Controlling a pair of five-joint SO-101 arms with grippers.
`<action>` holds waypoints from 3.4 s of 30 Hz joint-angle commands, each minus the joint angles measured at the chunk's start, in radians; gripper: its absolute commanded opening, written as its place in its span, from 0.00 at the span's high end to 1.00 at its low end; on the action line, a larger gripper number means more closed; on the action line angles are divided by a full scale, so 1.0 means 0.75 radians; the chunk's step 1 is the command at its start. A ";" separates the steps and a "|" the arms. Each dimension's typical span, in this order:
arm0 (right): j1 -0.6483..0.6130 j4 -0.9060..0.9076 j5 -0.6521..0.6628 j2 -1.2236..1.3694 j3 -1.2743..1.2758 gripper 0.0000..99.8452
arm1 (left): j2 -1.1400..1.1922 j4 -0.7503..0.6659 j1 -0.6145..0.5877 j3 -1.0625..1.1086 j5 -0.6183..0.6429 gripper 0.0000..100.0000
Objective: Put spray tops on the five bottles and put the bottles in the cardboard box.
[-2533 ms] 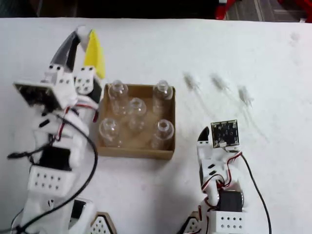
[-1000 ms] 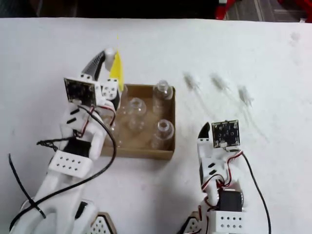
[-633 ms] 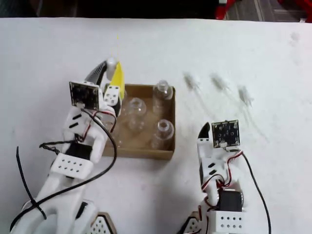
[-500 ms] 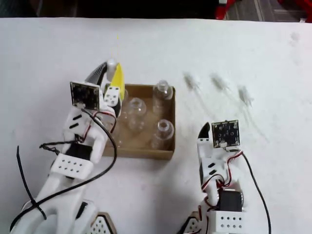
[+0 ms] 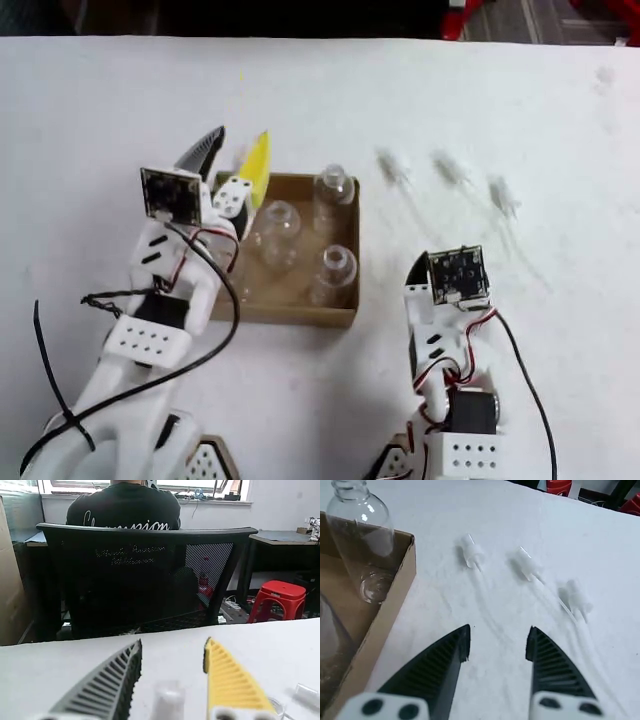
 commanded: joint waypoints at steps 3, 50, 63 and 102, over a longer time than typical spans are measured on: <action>0.001 -0.028 0.029 -0.009 0.008 0.84 | -0.052 -0.027 0.005 -0.008 0.029 0.86; -0.001 -0.028 0.035 -0.009 0.008 0.84 | 2.822 2.484 -0.392 -3.832 0.100 0.87; -0.001 -0.030 0.035 -0.009 0.008 0.84 | 2.849 2.512 -0.396 -3.799 0.110 0.98; 0.001 -0.028 0.035 -0.009 0.008 0.84 | 0.257 2.357 -0.138 -2.246 0.072 0.98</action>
